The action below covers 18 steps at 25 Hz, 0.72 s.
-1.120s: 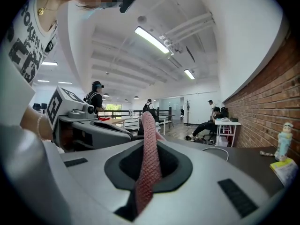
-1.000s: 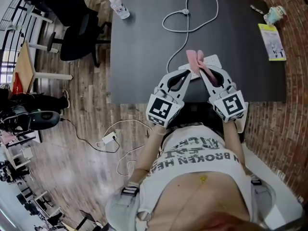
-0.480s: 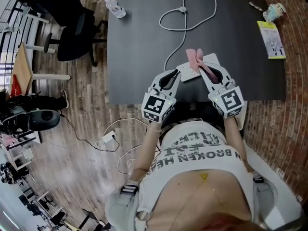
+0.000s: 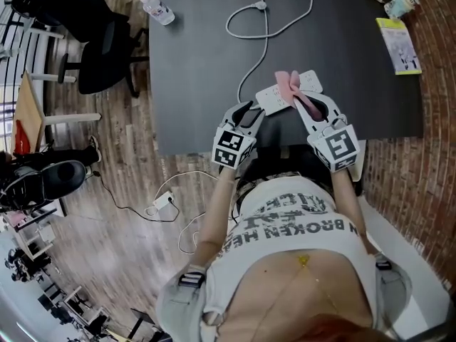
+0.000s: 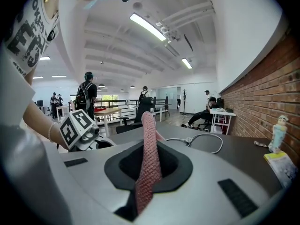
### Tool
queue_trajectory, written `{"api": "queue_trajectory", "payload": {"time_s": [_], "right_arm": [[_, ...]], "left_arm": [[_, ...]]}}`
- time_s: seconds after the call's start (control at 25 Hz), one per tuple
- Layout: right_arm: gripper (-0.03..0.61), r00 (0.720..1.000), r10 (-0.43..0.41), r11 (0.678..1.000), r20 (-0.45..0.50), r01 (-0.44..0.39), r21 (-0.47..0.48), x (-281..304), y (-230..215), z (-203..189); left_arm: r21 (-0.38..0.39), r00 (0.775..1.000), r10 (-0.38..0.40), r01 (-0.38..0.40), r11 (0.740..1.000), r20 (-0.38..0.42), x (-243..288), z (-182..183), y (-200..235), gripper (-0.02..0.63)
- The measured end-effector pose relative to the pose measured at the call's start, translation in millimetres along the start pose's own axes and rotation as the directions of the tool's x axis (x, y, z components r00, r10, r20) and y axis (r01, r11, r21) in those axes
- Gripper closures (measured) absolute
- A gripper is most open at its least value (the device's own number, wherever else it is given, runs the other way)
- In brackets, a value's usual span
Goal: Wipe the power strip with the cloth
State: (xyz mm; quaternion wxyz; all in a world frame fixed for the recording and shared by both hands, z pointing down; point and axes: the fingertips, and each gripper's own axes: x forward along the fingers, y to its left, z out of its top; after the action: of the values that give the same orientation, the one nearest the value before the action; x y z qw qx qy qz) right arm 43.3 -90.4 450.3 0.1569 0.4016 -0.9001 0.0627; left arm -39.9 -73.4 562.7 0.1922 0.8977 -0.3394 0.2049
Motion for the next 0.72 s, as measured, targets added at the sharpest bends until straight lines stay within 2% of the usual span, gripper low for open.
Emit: {"api": "queue_trajectory", "payload": {"time_s": [0.24, 0.44, 0.6, 0.72], "right_arm": [[0.561, 1.0, 0.005, 1.0, -0.021, -0.005, -0.002, 3, -4, -9], [0.561, 0.999, 0.02, 1.0, -0.036, -0.02, -0.002, 7, -8, -12], [0.561, 0.999, 0.027, 1.0, -0.046, -0.028, -0.007, 11, -13, -12], [0.561, 0.998, 0.033, 0.999, -0.056, -0.035, -0.022, 13, -17, -14]], "left_arm": [[-0.014, 0.983, -0.036, 0.034, 0.999, -0.178, 31, -48, 3, 0.394], [0.065, 0.947, -0.029, 0.053, 0.996, -0.32, 52, -74, 3, 0.362], [0.126, 0.914, -0.023, 0.08, 0.989, -0.405, 65, -91, 0, 0.354], [0.148, 0.898, 0.002, 0.071, 0.986, -0.439, 70, -94, 1, 0.353]]}}
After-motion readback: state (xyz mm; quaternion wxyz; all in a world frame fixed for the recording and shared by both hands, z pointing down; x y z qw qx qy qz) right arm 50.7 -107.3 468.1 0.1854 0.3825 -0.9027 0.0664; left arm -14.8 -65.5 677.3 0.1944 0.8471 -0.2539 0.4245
